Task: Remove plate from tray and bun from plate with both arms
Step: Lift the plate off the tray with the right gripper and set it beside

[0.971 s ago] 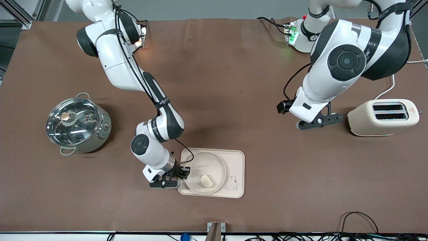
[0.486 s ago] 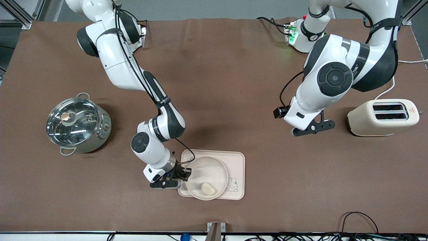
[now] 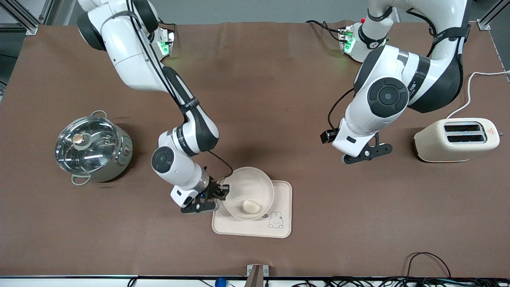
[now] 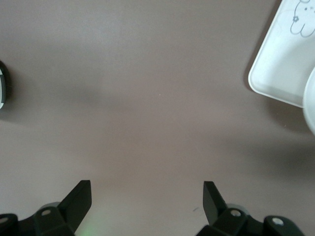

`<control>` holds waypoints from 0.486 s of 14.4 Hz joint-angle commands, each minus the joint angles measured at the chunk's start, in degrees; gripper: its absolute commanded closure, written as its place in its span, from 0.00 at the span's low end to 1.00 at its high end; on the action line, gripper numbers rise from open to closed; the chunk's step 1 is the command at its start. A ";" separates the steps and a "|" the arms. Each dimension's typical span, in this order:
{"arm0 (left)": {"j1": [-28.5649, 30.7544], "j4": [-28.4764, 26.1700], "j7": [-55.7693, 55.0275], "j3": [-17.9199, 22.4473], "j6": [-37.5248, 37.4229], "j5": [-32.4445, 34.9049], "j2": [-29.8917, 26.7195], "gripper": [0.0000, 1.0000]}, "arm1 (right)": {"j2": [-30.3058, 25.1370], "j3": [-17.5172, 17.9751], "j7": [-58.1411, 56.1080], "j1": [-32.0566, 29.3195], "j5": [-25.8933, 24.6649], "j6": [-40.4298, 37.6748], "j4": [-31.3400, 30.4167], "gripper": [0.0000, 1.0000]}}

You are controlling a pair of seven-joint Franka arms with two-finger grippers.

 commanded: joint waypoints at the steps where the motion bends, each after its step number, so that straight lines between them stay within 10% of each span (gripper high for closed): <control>1: -1.21 0.75 -3.74 0.03 1.77 -0.35 2.03 0.00 | -11.40 8.40 -3.29 -4.22 1.54 9.93 -22.07 1.00; 7: -4.03 -4.06 -14.46 0.12 12.56 -0.17 4.32 0.00 | -13.97 21.62 -3.64 -10.13 1.37 34.56 -43.99 1.00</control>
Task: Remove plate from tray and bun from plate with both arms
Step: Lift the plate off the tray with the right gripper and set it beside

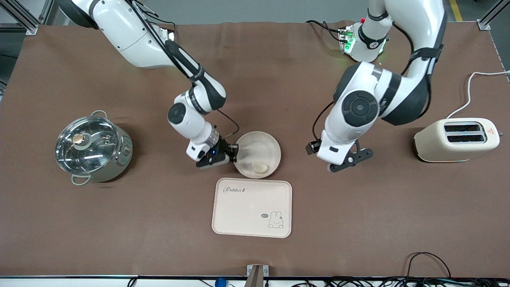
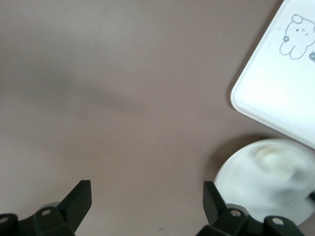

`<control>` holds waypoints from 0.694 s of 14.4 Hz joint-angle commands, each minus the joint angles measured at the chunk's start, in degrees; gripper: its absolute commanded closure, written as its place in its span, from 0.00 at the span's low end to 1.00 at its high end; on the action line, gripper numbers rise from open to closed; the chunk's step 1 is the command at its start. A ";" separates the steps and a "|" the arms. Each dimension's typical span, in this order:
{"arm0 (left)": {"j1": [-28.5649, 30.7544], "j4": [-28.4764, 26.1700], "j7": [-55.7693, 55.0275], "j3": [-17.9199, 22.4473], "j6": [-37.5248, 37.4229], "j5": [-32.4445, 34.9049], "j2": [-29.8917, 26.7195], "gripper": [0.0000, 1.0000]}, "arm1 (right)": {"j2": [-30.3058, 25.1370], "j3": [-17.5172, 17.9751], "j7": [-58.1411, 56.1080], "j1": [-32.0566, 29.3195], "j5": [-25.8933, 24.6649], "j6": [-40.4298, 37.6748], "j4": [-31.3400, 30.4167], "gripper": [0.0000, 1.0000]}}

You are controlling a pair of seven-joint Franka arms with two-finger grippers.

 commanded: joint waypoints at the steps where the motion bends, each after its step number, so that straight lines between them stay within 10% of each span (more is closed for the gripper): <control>1: -0.85 -5.47 -3.79 0.21 6.73 0.10 -0.87 0.00 | -3.19 3.19 -1.82 -2.42 1.23 5.91 -8.08 1.00; 3: -1.12 -9.79 -6.50 0.12 13.41 0.19 -1.13 0.00 | -3.01 3.19 -1.47 -2.59 1.32 6.28 -8.35 0.87; 4: -2.51 -11.11 -8.09 0.12 15.36 0.63 -0.96 0.00 | -3.01 3.36 -1.12 -3.12 1.41 6.10 -8.26 0.19; 5: -3.40 -11.38 -9.06 0.21 16.16 0.81 -0.52 0.00 | -3.18 3.45 -0.59 -3.47 1.41 6.01 -8.35 0.00; 10: -5.76 -12.09 -17.40 0.03 19.76 0.90 1.67 0.00 | -8.87 4.60 1.78 -7.42 1.41 -6.15 -6.34 0.00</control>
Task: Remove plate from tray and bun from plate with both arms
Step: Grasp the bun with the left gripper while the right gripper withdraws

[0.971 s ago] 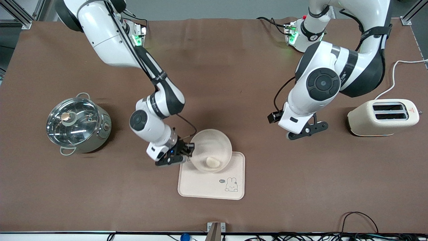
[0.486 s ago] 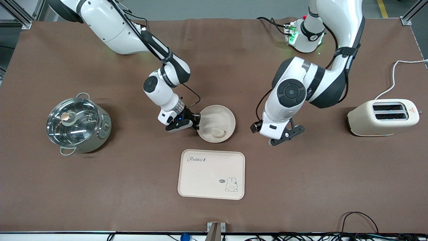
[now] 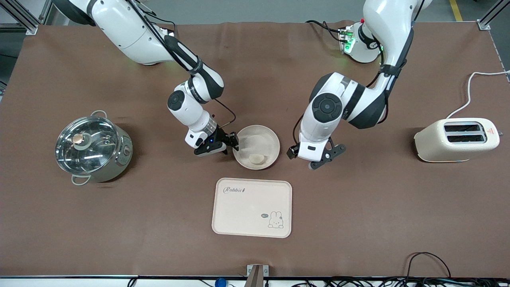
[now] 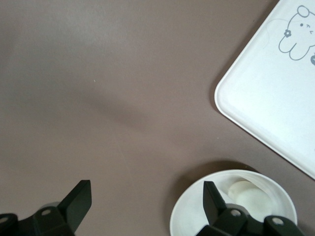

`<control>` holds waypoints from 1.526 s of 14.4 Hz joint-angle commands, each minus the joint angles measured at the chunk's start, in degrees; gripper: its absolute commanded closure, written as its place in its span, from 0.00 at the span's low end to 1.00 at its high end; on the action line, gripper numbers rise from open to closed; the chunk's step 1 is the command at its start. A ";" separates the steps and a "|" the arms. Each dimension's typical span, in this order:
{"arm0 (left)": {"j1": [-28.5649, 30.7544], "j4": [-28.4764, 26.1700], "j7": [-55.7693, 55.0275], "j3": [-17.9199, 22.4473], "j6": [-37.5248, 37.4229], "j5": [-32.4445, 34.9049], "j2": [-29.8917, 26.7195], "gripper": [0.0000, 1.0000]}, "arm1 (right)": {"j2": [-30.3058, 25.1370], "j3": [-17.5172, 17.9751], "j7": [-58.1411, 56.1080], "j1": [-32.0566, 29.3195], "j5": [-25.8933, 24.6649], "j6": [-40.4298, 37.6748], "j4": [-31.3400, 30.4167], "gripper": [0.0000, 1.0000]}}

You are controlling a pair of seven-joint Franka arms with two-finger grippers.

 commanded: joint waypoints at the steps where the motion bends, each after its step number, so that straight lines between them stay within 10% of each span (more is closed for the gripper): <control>1: -1.84 -0.48 -5.08 0.08 2.26 0.85 1.34 0.00 | -8.08 1.62 0.80 -5.72 1.37 -12.66 0.54 0.00; 8: -7.63 0.14 -17.83 -0.10 18.24 0.41 9.33 0.00 | -18.56 -0.40 3.70 -18.20 0.41 -39.66 10.19 0.00; 19: -9.93 4.00 -30.49 -0.10 28.11 0.06 17.51 0.09 | -19.88 -1.11 3.61 -32.45 -27.17 -66.64 33.22 0.00; 22: -10.01 6.38 -31.11 -0.10 28.11 0.15 19.71 0.15 | -23.02 -0.94 3.44 -37.01 -27.64 -77.97 37.46 0.00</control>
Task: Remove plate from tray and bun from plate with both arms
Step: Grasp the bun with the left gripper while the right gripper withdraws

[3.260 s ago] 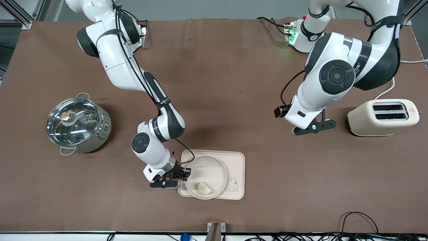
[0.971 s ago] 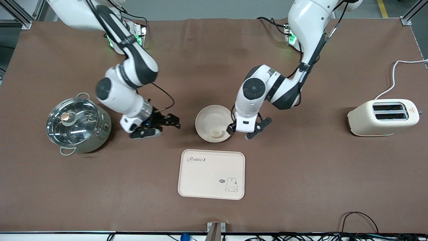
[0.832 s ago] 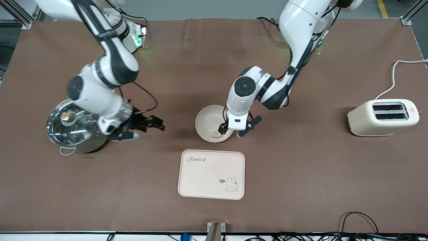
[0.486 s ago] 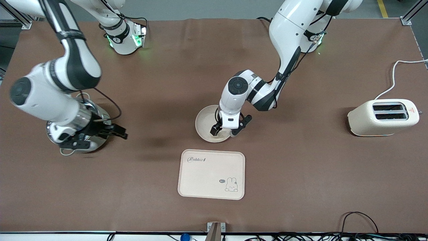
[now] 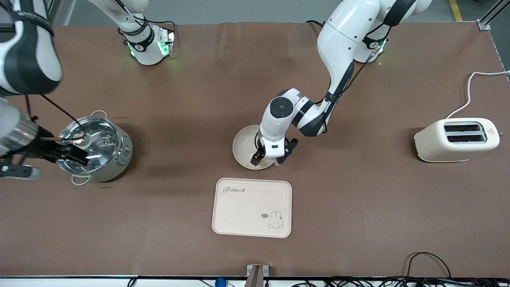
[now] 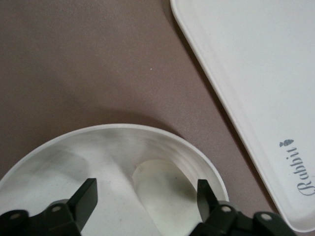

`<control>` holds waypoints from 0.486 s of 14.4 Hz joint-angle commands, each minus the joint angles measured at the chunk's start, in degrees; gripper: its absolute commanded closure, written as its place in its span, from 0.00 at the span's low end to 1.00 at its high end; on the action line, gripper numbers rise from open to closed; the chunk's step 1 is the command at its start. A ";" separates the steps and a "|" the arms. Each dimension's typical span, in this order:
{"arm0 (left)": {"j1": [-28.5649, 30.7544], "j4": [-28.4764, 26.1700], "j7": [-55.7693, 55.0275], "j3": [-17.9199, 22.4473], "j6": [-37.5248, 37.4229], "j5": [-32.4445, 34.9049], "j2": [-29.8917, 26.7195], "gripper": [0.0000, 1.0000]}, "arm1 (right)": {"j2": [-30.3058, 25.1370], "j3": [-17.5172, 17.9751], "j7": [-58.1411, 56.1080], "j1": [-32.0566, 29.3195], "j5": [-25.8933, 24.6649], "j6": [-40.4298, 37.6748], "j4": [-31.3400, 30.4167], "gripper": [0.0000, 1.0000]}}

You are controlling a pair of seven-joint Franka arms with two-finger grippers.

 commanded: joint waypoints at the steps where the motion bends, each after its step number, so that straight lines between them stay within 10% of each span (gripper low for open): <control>1: -0.32 3.02 -0.96 0.03 0.20 0.15 2.32 0.19 | -5.23 1.51 -0.02 -5.76 -0.11 -8.08 2.07 0.00; 4: -0.32 3.02 -0.96 -0.06 0.20 0.24 2.32 0.47 | -9.73 0.46 -2.03 -5.79 0.69 -13.78 1.81 0.00; 7: -0.32 3.11 -0.96 -0.06 0.11 0.23 1.79 0.81 | -12.73 -16.61 -1.95 10.15 0.78 -14.95 0.76 0.00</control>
